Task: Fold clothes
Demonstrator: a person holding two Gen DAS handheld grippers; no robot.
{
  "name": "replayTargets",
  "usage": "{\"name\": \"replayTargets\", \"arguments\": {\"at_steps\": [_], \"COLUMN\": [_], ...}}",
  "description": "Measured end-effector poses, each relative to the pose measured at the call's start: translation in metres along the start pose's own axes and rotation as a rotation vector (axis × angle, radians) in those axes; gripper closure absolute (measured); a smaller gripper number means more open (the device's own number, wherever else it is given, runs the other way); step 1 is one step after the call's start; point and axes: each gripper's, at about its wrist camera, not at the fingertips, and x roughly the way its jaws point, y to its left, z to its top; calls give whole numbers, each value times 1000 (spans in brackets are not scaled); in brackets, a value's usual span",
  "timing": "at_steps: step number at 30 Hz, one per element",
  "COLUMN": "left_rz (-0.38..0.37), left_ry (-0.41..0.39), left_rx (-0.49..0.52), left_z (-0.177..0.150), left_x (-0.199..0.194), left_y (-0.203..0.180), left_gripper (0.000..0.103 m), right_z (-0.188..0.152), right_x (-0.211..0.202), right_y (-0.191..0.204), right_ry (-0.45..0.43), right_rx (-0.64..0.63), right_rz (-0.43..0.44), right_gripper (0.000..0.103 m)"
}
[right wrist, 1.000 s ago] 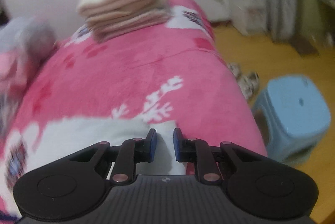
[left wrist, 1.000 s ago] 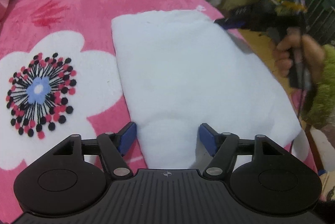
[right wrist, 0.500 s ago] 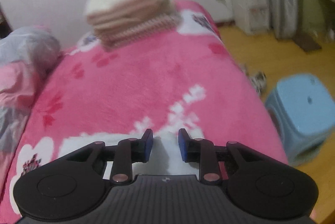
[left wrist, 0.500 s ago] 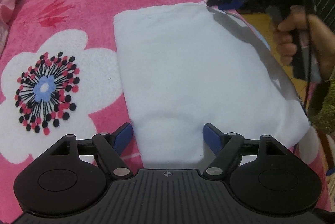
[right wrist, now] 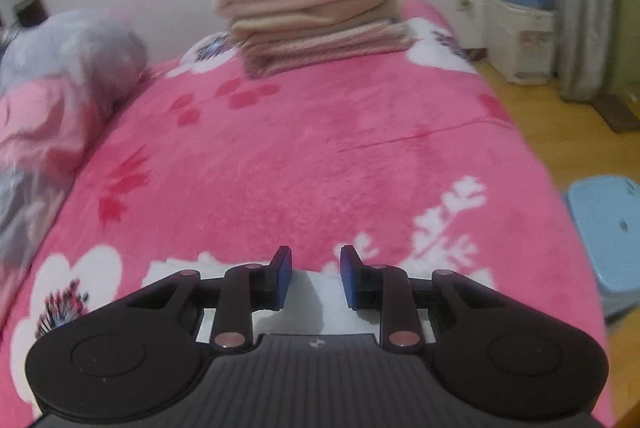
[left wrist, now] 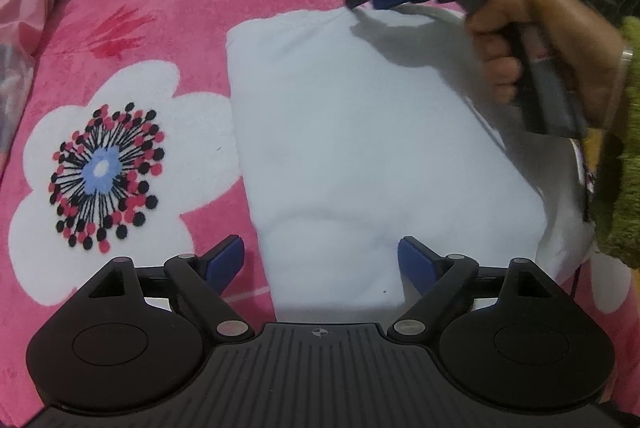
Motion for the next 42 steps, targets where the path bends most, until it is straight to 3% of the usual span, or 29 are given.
{"name": "replayTargets", "arguments": {"at_steps": [8,13,17,22,26,30,35,42], "left_rz": [36,55,63,68,72,74,74,77], "left_ry": [3,0,2,6,5,5,7,9], "left_rx": [-11,-21,-22,-31,-35,-32,-38,-41], "left_z": [-1,-2,-2,-3,-4,-4,-6,-6], "left_x": [2,2,2,2,3,3,2,4], "left_y": [-2,-3,-3,-2,-2,-4,-2,-4], "left_gripper": [10,8,7,5,5,5,4,4], "right_z": [-28,-57,-62,-68,-88,-100,-94,-125], "right_x": [-67,-61,-66,-101,-105,-94,-119,-121], "right_y": [-32,-41,-38,-12,-6,-17,-6,-12], "right_ry": [27,83,61,11,37,56,57,101], "right_rx": [169,105,84,-61,-152,-129,-163,-178], "right_rz": [165,60,36,23,-5,-16,5,-19], "right_gripper": [75,77,78,77,78,79,79,79]}}
